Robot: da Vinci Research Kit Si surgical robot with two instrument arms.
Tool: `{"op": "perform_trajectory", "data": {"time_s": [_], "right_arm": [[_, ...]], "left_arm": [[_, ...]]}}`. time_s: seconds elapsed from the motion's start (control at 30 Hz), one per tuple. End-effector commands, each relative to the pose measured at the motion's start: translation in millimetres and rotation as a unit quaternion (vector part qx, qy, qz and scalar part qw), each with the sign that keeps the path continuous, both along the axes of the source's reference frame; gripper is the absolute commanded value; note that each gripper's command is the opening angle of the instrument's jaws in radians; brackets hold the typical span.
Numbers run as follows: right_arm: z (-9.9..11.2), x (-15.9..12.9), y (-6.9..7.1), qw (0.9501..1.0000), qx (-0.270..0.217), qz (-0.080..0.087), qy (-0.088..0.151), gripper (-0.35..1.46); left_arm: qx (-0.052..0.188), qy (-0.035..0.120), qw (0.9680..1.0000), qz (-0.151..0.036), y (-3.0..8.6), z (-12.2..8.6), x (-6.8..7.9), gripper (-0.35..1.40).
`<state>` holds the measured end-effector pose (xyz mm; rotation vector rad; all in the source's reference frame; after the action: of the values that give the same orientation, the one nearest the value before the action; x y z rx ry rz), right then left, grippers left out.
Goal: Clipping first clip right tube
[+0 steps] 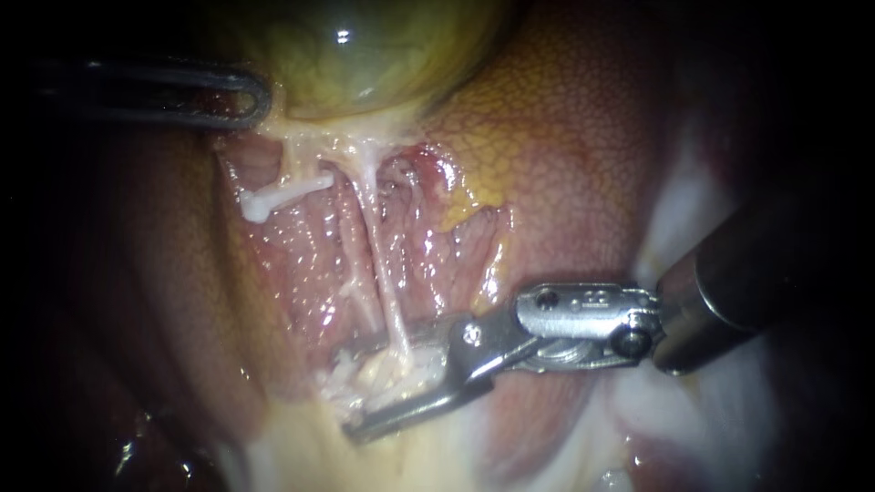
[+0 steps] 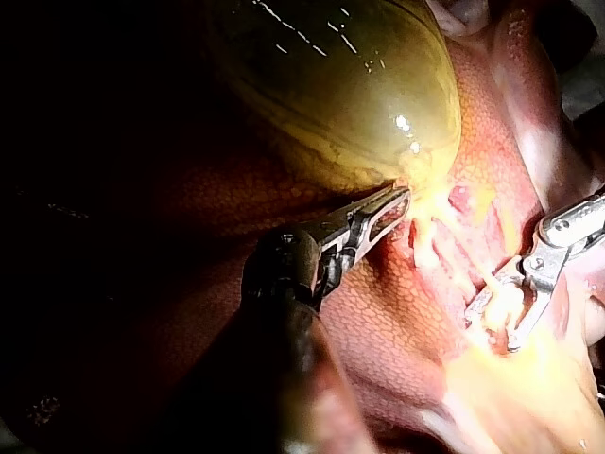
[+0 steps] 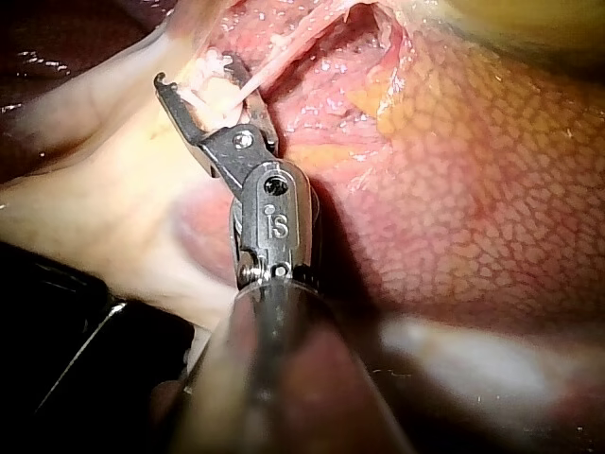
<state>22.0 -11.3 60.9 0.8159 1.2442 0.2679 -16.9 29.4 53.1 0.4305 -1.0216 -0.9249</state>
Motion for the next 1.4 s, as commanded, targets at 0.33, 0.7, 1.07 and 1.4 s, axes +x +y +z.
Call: {"op": "perform_trajectory", "data": {"time_s": [0.33, 0.7, 1.07, 1.4], "right_arm": [[-0.2, 0.0, 0.3, 0.9998, 0.008, 0.009, 0.018, 0.39], [-1.2, -0.1, 1.8, 0.9938, 0.072, 0.026, 0.081, 0.39], [-2.7, -0.2, 3.0, 0.9806, 0.134, -0.003, 0.143, 0.36], [-4.9, -0.2, 3.1, 0.9732, 0.154, -0.014, 0.17, 0.3]], "left_arm": [[0.0, 0.0, 1.0, 0.0, 0.0, 0.0, 0.0, -0.35], [0.0, 0.0, 1.0, 0.0, -0.1, 0.0, 0.0, -0.35], [0.0, 0.0, 1.0, 0.0, -0.1, 0.0, 0.0, -0.35], [0.0, 0.0, 1.0, 0.0, 0.0, 0.0, 0.0, -0.35]]}}
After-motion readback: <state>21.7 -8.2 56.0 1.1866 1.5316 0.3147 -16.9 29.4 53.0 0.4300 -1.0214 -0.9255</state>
